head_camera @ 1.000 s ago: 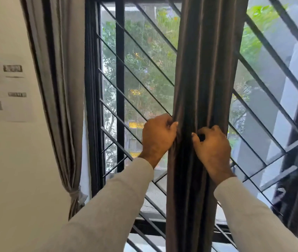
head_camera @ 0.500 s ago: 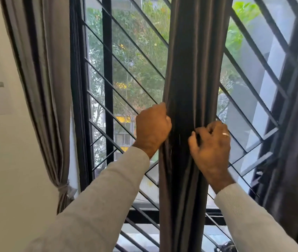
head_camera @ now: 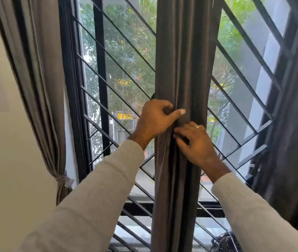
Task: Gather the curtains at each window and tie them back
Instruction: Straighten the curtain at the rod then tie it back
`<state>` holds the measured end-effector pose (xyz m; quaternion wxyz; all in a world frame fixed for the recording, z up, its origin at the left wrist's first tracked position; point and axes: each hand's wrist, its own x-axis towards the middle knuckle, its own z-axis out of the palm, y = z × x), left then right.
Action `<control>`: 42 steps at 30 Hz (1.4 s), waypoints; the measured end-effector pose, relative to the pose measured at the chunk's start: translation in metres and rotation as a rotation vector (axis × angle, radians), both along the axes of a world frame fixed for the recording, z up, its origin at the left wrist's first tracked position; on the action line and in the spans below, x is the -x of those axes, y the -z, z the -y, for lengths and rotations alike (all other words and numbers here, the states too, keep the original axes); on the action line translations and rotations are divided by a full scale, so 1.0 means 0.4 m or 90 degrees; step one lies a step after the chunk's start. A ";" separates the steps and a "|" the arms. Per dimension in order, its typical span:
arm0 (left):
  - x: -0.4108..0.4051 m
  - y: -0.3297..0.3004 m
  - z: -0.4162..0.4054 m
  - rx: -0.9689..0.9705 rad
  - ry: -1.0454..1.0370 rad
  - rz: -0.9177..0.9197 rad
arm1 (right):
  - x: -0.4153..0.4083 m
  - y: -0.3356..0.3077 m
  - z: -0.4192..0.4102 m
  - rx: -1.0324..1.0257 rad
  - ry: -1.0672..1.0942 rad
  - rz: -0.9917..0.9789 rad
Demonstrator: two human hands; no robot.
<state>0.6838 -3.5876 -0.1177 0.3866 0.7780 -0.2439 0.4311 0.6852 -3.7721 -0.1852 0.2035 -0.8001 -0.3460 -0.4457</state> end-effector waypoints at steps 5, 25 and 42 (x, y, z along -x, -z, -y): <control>-0.009 0.001 -0.024 -0.035 -0.065 0.023 | 0.001 -0.025 0.007 -0.181 -0.057 -0.008; -0.034 0.005 -0.060 -0.049 -0.049 0.021 | -0.030 -0.003 -0.089 0.057 0.093 0.007; -0.021 0.008 -0.068 -0.055 -0.088 0.035 | -0.021 -0.013 -0.052 -0.147 0.207 0.084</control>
